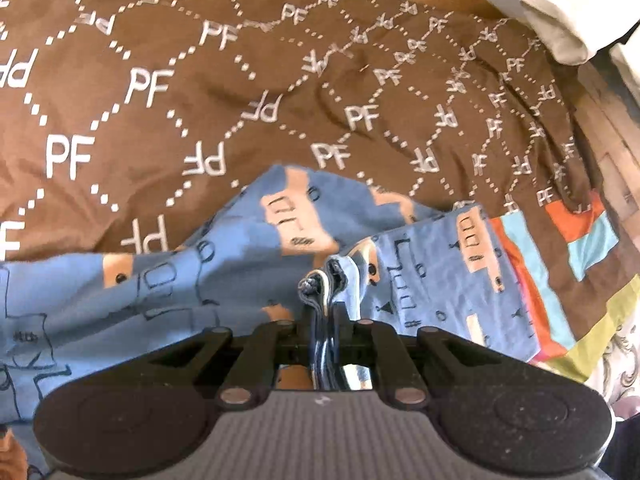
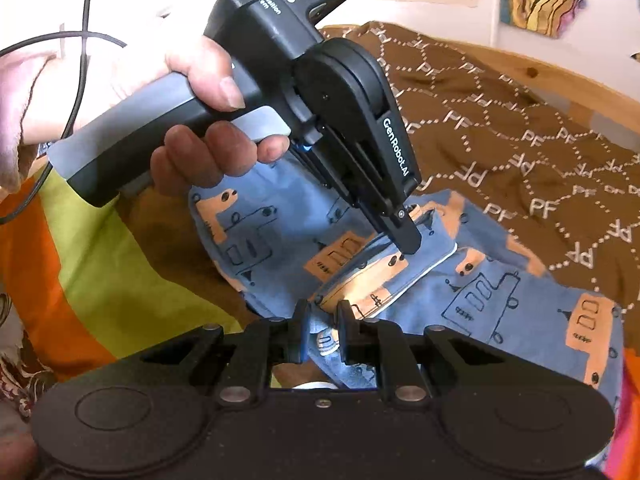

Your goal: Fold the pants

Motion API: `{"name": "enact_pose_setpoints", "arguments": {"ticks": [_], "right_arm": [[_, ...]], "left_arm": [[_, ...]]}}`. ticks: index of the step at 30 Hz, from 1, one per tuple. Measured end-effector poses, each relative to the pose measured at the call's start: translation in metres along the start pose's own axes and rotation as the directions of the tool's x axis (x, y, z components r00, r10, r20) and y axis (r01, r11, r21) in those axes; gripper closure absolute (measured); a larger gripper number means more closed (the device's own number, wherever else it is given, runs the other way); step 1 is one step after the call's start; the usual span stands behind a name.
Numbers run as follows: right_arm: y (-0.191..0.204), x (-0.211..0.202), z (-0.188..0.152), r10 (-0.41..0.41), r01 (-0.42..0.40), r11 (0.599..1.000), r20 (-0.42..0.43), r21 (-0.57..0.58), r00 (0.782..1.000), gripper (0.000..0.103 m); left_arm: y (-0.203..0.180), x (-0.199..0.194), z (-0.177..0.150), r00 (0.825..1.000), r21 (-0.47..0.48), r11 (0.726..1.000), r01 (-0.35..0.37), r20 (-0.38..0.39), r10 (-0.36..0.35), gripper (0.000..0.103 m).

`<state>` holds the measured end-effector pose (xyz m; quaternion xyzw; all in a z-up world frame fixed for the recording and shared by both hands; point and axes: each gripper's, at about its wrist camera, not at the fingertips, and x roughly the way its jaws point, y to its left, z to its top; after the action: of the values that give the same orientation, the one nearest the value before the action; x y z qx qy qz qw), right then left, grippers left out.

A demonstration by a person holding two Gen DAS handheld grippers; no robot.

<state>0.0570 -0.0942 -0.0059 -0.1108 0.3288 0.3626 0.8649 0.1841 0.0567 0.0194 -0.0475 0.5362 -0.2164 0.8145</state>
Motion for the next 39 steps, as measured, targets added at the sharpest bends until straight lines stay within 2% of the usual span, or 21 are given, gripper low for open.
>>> {"name": "enact_pose_setpoints", "arguments": {"ticks": [6, 9, 10, 11, 12, 13, 14, 15, 16, 18, 19, 21, 23, 25, 28, 31, 33, 36, 39], "right_arm": [[0.004, 0.012, -0.005, 0.000, -0.001, 1.000, -0.027, -0.016, 1.000, 0.088], [0.003, 0.009, -0.005, 0.002, -0.002, 1.000, -0.023, -0.028, 1.000, 0.082], [0.001, 0.004, -0.005, -0.003, 0.002, 0.999, -0.015, -0.034, 1.000, 0.079], [-0.001, -0.003, -0.005, -0.010, 0.010, 0.999, -0.005, -0.044, 1.000, 0.068], [-0.004, -0.012, -0.006, -0.029, 0.029, 0.998, 0.007, -0.057, 1.000, 0.051], [-0.010, -0.022, -0.007, -0.058, 0.060, 0.996, 0.023, -0.070, 0.998, 0.043], [-0.016, -0.031, -0.008, -0.091, 0.094, 0.992, 0.038, -0.078, 0.995, 0.030], [-0.025, -0.041, -0.010, -0.139, 0.143, 0.986, 0.051, -0.084, 0.989, 0.021], [-0.036, -0.048, -0.012, -0.200, 0.205, 0.975, 0.059, -0.086, 0.978, 0.018], [-0.058, -0.057, -0.015, -0.333, 0.337, 0.938, 0.066, -0.082, 0.941, 0.002], [-0.070, -0.058, -0.017, -0.414, 0.418, 0.905, 0.067, -0.076, 0.908, 0.001], [-0.095, -0.056, -0.017, -0.516, 0.520, 0.853, 0.078, -0.047, 0.853, 0.001], [-0.115, -0.051, -0.019, -0.561, 0.564, 0.826, 0.080, -0.007, 0.824, 0.001], [-0.128, -0.039, -0.018, -0.579, 0.580, 0.814, 0.080, 0.017, 0.811, 0.001], [-0.133, -0.020, -0.017, -0.576, 0.579, 0.815, 0.084, -0.012, 0.813, 0.001], [-0.132, -0.003, -0.018, -0.591, 0.596, 0.801, 0.083, -0.056, 0.803, 0.001], [-0.132, 0.005, -0.021, -0.614, 0.617, 0.784, 0.067, -0.068, 0.787, 0.001], [-0.138, 0.005, -0.027, -0.664, 0.666, 0.743, 0.049, -0.061, 0.746, 0.001], [-0.146, -0.005, -0.030, -0.686, 0.687, 0.726, 0.034, -0.033, 0.727, 0.001]], "left_arm": [[0.007, 0.007, -0.005, 1.000, -0.010, 1.000, -0.010, -0.005, 0.010, 0.092], [0.005, 0.003, -0.006, 1.000, -0.005, 1.000, -0.029, 0.008, 0.029, 0.082], [0.003, 0.001, -0.006, 0.999, -0.004, 0.999, -0.041, 0.016, 0.041, 0.074], [0.001, -0.002, -0.006, 0.998, -0.002, 0.998, -0.063, 0.027, 0.063, 0.064], [-0.001, -0.007, -0.008, 0.995, 0.002, 0.996, -0.084, 0.044, 0.084, 0.056], [-0.005, -0.011, -0.009, 0.993, 0.004, 0.995, -0.102, 0.068, 0.102, 0.038], [-0.010, -0.015, -0.011, 0.988, 0.004, 0.993, -0.122, 0.095, 0.121, 0.028], [-0.015, -0.019, -0.013, 0.982, 0.003, 0.989, -0.146, 0.123, 0.145, 0.025], [-0.019, -0.020, -0.015, 0.975, 0.000, 0.986, -0.168, 0.146, 0.166, 0.020], [-0.027, -0.018, -0.018, 0.963, -0.029, 0.979, -0.202, 0.179, 0.204, 0.013], [-0.031, -0.016, -0.019, 0.955, -0.052, 0.973, -0.223, 0.189, 0.229, 0.011], [-0.036, -0.008, -0.021, 0.941, -0.093, 0.960, -0.262, 0.196, 0.276, 0.011], [-0.038, 0.000, -0.022, 0.920, -0.134, 0.938, -0.320, 0.191, 0.341, 0.011], [-0.038, 0.008, -0.022, 0.902, -0.168, 0.912, -0.375, 0.160, 0.400, 0.011], [-0.035, 0.014, -0.023, 0.892, -0.198, 0.895, -0.400, 0.139, 0.429, 0.011], [-0.032, 0.019, -0.025, 0.887, -0.198, 0.889, -0.413, 0.133, 0.442, 0.010], [-0.033, 0.022, -0.027, 0.880, -0.185, 0.884, -0.429, 0.136, 0.455, 0.009], [-0.036, 0.028, -0.028, 0.868, -0.173, 0.876, -0.451, 0.142, 0.475, 0.008], [-0.039, 0.027, -0.029, 0.863, -0.170, 0.872, -0.459, 0.147, 0.483, 0.007]]}}
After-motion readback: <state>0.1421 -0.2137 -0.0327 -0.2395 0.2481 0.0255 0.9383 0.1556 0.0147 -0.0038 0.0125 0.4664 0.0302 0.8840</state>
